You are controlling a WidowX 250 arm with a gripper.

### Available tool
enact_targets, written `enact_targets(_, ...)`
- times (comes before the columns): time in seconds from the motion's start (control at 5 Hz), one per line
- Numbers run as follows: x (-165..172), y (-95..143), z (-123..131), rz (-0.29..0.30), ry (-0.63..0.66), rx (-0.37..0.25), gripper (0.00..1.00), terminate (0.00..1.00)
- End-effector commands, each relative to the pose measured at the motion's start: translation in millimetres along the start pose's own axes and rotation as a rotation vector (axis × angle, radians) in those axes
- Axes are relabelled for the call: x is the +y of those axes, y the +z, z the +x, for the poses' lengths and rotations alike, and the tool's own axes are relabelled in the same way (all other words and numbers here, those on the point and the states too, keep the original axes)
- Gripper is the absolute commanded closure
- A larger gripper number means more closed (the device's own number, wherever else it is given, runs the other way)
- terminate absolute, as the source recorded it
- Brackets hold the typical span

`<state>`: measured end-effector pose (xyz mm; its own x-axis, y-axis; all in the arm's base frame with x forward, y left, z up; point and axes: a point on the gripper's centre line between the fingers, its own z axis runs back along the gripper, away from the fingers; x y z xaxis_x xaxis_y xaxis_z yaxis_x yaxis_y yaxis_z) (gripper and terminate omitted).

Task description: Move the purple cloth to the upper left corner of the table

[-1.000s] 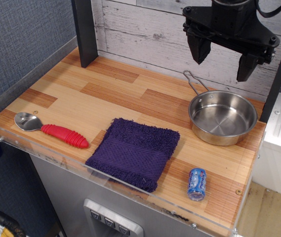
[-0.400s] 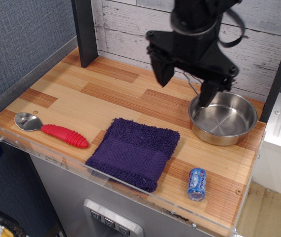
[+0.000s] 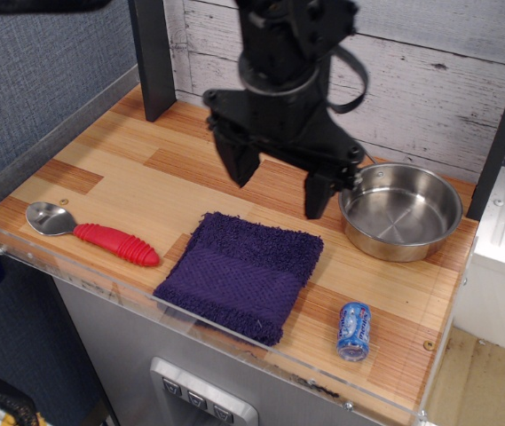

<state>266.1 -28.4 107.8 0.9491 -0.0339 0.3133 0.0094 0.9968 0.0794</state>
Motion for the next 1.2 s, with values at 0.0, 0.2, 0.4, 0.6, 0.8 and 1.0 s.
enact_targets(0.0, 0, -38, -9, 0.011, -0.019, 0.107, 0.00, 0.00)
enact_targets(0.2, 1, -55, -20, 0.013, -0.026, 0.161, 0.00, 0.00)
enact_targets(0.4, 6, -63, -33, 0.024, -0.031, 0.198, 0.00, 0.00)
enact_targets(0.6, 14, -64, -43, 0.035, -0.008, 0.224, 0.00, 0.00)
enact_targets(0.8, 24, -62, -49, 0.035, 0.031, 0.225, 0.00, 0.00)
enact_targets(1.0, 24, -71, -51, 0.016, 0.049, 0.243, 0.00, 0.00)
